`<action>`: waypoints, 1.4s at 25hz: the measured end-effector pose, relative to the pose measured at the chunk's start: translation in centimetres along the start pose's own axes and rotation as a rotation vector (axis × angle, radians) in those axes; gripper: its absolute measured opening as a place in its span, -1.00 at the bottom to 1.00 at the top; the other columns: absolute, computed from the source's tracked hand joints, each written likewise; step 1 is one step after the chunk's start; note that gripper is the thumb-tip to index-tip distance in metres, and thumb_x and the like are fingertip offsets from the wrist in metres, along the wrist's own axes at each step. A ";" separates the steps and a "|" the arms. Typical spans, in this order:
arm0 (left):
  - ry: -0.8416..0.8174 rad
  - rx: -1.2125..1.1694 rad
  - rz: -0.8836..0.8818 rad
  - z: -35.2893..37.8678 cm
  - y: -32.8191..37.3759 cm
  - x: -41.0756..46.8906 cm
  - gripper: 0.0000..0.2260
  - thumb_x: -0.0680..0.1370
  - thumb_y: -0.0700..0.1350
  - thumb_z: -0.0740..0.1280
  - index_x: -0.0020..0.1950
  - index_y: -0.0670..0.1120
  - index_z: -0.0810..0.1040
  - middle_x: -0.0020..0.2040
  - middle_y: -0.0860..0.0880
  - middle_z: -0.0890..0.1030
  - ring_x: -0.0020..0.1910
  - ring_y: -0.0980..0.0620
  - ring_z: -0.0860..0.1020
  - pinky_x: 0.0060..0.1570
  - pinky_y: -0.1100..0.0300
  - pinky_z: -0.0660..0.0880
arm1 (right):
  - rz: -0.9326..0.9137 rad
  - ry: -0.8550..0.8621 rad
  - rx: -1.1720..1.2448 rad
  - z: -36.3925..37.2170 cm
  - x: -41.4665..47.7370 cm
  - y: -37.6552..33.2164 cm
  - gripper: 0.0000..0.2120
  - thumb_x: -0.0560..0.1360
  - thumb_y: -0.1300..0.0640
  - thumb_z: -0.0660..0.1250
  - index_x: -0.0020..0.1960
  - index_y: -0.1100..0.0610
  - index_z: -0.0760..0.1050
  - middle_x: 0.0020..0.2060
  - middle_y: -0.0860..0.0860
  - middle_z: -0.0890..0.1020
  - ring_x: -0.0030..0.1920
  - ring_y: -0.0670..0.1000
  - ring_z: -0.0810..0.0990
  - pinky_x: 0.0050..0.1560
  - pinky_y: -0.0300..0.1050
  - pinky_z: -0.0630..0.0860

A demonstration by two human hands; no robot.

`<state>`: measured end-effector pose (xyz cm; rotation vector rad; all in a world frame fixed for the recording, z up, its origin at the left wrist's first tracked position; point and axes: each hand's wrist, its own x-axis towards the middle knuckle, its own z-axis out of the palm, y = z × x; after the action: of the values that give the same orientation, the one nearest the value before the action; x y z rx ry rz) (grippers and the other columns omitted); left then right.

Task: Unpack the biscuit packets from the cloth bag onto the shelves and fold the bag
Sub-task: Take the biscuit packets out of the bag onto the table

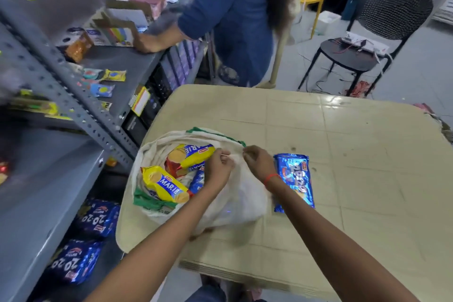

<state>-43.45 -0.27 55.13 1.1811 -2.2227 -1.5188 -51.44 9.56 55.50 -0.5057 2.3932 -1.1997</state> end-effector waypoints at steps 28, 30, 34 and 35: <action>0.241 -0.324 -0.437 -12.2 -6.9 -1.2 -0.42 0.58 0.28 -0.02 0.35 -0.08 0.44 0.35 -0.17 0.50 0.27 -0.15 0.50 0.23 0.00 0.44 | 0.006 -0.218 0.438 8.4 -2.1 -6.8 -0.71 0.36 0.24 0.46 -0.04 0.05 0.41 -0.15 0.02 0.62 -0.20 -0.02 0.63 -0.35 -0.26 0.56; 0.182 -0.353 -0.166 -11.2 -4.1 -1.0 -0.52 0.58 0.24 0.08 0.22 -0.07 0.54 0.17 -0.11 0.63 0.08 -0.02 0.62 0.02 0.13 0.55 | 0.046 -0.230 0.637 6.4 -2.0 -6.6 -0.75 0.40 0.30 0.40 -0.07 0.03 0.41 -0.14 0.00 0.64 -0.18 -0.04 0.67 -0.33 -0.25 0.60; -0.163 -0.367 0.088 -8.2 1.1 -1.4 -0.78 0.57 0.06 0.27 0.16 0.00 0.53 0.02 0.02 0.66 -0.09 0.14 0.67 -0.13 0.29 0.60 | 0.183 -0.261 0.805 1.2 -2.2 -3.7 -0.74 0.32 0.15 0.31 0.01 0.05 0.43 -0.03 0.01 0.63 -0.09 -0.04 0.65 -0.19 -0.12 0.62; -0.245 -0.320 0.083 -7.0 1.7 -1.7 -0.81 0.55 0.03 0.32 0.13 0.01 0.54 0.02 -0.01 0.67 -0.07 0.08 0.66 -0.09 0.23 0.61 | 0.240 -0.251 0.775 -0.2 -2.5 -2.3 -0.69 0.30 0.07 0.31 0.04 0.06 0.45 0.01 0.03 0.63 -0.06 -0.01 0.64 -0.13 -0.09 0.62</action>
<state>-39.20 -3.68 60.20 0.8362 -2.0297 -1.9818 -49.10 9.62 57.98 -0.1004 1.5529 -1.6840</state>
